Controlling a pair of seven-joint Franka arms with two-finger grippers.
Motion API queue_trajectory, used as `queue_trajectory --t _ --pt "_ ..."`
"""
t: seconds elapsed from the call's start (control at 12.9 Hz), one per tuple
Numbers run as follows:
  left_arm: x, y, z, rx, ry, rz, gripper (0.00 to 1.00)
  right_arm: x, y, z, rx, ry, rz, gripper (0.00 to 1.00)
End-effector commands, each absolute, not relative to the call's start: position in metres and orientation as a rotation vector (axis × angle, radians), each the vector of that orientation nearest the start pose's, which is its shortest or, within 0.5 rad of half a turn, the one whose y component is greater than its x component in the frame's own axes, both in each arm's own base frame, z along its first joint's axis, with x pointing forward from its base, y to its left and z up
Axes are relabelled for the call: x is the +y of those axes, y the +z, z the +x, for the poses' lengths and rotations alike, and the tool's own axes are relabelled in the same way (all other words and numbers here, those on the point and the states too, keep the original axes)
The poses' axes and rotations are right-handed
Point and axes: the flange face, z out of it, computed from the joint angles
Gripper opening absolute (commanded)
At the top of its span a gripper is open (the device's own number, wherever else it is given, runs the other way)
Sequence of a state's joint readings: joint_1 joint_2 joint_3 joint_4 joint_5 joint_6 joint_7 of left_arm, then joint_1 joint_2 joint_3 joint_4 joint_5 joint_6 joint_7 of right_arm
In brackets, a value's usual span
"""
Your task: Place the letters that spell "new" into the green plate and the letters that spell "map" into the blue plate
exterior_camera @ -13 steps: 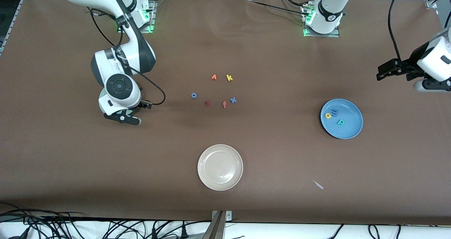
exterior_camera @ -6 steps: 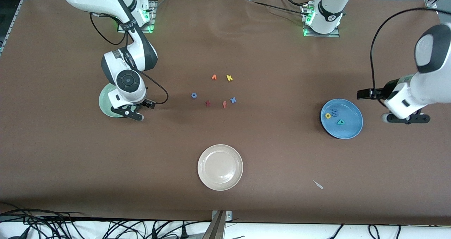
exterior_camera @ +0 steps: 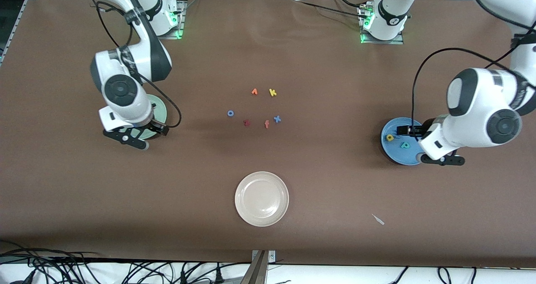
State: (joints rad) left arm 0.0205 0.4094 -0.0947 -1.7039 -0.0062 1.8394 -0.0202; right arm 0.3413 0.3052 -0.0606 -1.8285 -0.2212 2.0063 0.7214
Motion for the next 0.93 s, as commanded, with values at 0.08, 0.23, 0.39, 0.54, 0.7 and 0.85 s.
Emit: queue_trajectory --t 0.08,0.23,0.39,0.54,0.7,0.85 --pt "-0.041 0.322 0.618 0.087 0.417 -3.116 1.00 0.145 0.432 0.628 0.541 -0.009 -3.218 1.00" --pt "-0.040 0.327 0.619 0.083 0.412 -3.118 1.00 0.108 0.491 0.638 0.401 0.040 -3.137 1.00" --pt "-0.032 0.347 0.621 0.073 0.388 -3.122 1.00 0.082 0.512 0.636 0.428 0.111 -3.130 1.00" --pt "-0.030 0.366 0.620 0.068 0.407 -3.118 1.00 0.075 0.512 0.633 0.409 0.150 -3.138 1.00" --pt "-0.028 0.378 0.619 0.068 0.383 -3.120 1.00 0.065 0.534 0.623 0.407 0.144 -3.127 1.00" --pt "-0.023 0.394 0.616 0.058 0.374 -3.119 1.00 0.060 0.546 0.614 0.370 0.174 -3.130 1.00"
